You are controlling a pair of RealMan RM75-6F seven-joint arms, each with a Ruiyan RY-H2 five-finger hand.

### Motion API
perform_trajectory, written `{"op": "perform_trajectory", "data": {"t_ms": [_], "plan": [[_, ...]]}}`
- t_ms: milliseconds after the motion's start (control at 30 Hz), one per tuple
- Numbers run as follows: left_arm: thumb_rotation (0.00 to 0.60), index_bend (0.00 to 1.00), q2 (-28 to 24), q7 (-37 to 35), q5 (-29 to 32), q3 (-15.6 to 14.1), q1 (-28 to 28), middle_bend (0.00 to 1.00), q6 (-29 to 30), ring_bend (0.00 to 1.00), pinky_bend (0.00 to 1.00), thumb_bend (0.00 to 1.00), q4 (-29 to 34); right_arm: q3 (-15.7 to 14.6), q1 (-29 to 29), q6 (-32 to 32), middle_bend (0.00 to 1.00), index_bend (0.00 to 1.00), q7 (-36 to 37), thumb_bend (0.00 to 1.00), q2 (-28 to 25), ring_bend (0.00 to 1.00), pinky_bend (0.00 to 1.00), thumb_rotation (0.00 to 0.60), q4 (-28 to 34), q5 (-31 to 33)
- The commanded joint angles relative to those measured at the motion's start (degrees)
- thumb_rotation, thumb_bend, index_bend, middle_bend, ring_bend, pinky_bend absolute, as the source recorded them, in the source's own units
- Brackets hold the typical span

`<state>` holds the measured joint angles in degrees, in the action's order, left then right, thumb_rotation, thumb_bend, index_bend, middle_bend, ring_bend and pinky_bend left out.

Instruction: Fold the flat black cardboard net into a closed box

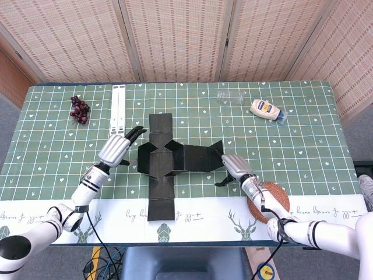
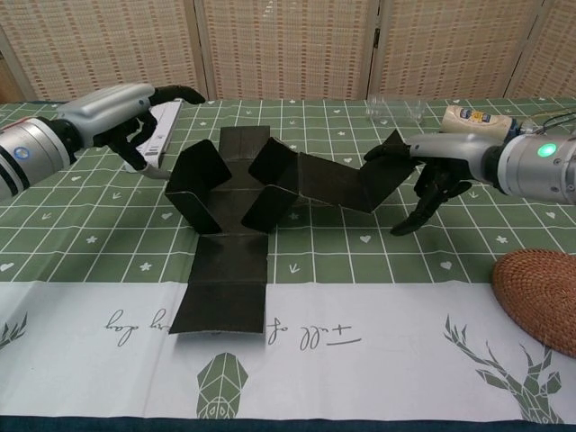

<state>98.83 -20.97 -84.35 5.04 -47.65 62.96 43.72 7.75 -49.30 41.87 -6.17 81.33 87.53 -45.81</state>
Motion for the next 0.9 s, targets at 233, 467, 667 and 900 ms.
{"op": "perform_trajectory", "data": {"t_ms": [233, 467, 667, 900], "plan": [[0.600, 0.11, -4.18, 3.88, 3.45, 2.67, 1.70, 0.13, -1.50, 0.77, 1.00, 0.14, 5.68, -3.02, 1.36, 3.15, 0.13, 0.00, -5.74, 0.00, -3.34, 0.83, 1.00, 0.600, -0.58, -1.68], [0.600, 0.10, -7.36, 5.98, 5.20, 3.82, 3.24, 0.13, -1.57, 0.76, 1.00, 0.14, 9.60, -2.28, 2.73, 5.54, 0.13, 0.00, -6.40, 0.00, -7.31, 0.83, 1.00, 0.600, 2.38, -2.03], [0.600, 0.10, -10.54, 7.29, 6.90, 4.80, 5.58, 0.12, -0.32, 0.76, 1.00, 0.14, 13.89, -1.38, 4.82, 7.13, 0.13, 0.00, -4.58, 0.00, -12.41, 0.83, 1.00, 0.600, 5.79, -4.03], [0.600, 0.10, -14.02, 10.73, 8.23, 5.24, 8.91, 0.12, 2.69, 0.72, 1.00, 0.14, 19.58, -2.07, 7.94, 9.97, 0.16, 0.00, -3.65, 0.00, -15.91, 0.83, 1.00, 0.600, 8.36, -7.91]]}}
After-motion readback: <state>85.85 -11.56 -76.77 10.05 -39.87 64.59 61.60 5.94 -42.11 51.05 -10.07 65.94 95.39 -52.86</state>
